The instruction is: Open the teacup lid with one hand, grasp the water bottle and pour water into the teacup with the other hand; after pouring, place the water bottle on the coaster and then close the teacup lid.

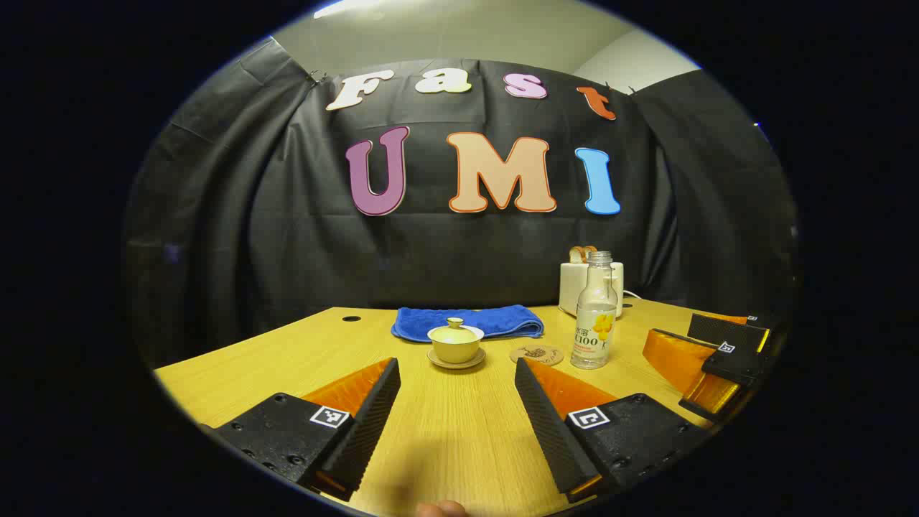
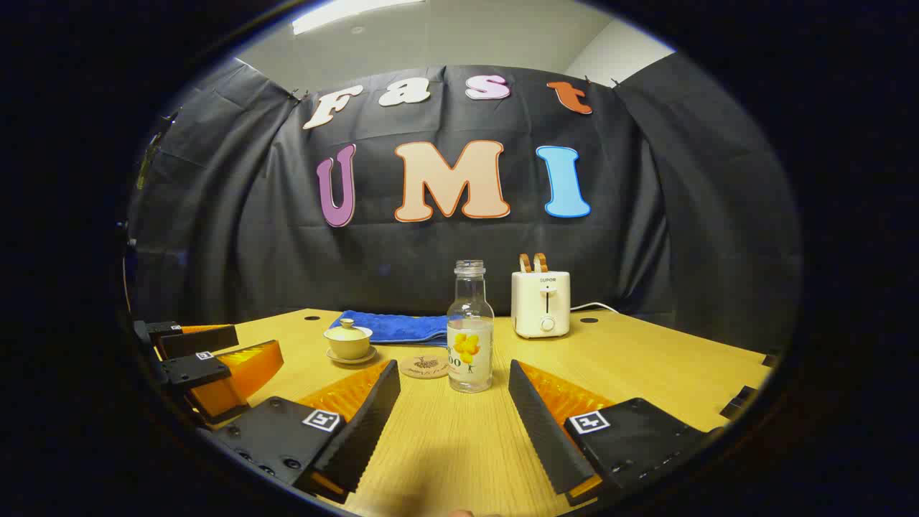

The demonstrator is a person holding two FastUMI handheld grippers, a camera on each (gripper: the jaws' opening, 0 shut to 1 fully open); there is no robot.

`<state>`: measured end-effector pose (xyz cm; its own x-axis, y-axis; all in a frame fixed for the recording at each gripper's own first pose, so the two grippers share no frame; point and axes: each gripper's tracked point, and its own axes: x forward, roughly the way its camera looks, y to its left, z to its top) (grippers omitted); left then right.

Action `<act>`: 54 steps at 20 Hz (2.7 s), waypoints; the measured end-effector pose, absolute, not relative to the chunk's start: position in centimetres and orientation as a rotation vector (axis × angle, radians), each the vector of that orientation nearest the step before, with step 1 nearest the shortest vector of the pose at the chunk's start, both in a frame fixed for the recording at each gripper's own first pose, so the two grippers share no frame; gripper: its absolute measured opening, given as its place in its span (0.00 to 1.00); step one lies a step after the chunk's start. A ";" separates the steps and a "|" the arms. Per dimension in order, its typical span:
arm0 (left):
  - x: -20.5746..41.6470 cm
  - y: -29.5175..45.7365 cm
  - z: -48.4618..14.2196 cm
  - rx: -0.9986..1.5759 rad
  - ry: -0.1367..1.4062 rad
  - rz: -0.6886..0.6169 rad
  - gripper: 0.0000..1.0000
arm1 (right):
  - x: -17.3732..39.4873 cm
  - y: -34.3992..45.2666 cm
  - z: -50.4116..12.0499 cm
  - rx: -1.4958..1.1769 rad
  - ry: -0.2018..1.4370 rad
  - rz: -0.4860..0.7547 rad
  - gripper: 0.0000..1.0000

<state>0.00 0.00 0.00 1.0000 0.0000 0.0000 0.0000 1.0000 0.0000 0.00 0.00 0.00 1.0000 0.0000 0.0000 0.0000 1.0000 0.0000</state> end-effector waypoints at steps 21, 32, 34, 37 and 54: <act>-0.2 0.2 0.0 0.000 0.002 0.014 0.95 | -0.2 0.8 -0.2 0.002 0.005 0.033 0.98; 0.4 -0.1 0.2 0.001 -0.004 -0.006 0.94 | -0.1 0.9 -0.1 0.001 0.006 0.029 0.98; 1.2 0.1 0.0 0.001 0.000 -0.002 0.94 | 0.0 0.7 -0.1 0.001 0.006 0.029 0.98; 3.2 0.4 0.0 0.003 0.000 0.007 0.94 | 0.3 0.7 -0.1 0.002 0.006 0.031 0.98; 19.0 1.0 -1.8 0.087 0.107 0.049 0.93 | 3.1 -4.0 0.0 -0.001 0.009 0.010 0.95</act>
<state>18.99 1.02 -1.76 0.9931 0.0531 -0.1045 -0.0437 0.9950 0.0897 3.11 -3.97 -0.02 0.9999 0.0101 -0.0089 -0.0101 0.9999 -0.0007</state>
